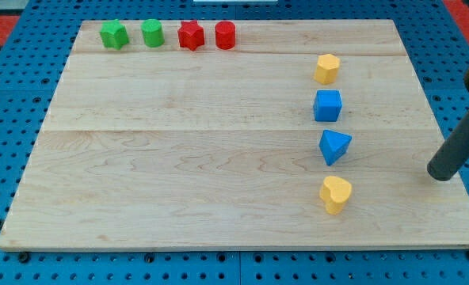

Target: Move your arm towards the yellow hexagon

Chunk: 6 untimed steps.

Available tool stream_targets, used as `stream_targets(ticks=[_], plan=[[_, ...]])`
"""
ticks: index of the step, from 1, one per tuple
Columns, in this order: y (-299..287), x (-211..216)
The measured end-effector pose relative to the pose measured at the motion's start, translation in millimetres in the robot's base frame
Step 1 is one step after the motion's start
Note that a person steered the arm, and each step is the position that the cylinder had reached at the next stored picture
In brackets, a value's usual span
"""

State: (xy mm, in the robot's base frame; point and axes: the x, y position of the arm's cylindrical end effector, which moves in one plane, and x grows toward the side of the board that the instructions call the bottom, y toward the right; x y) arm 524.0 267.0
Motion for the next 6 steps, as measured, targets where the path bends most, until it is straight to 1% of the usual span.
stream_targets(ticks=[4,5,6], plan=[[0.6,1.3],[-11.2,-20.1],[-11.2,-86.9]])
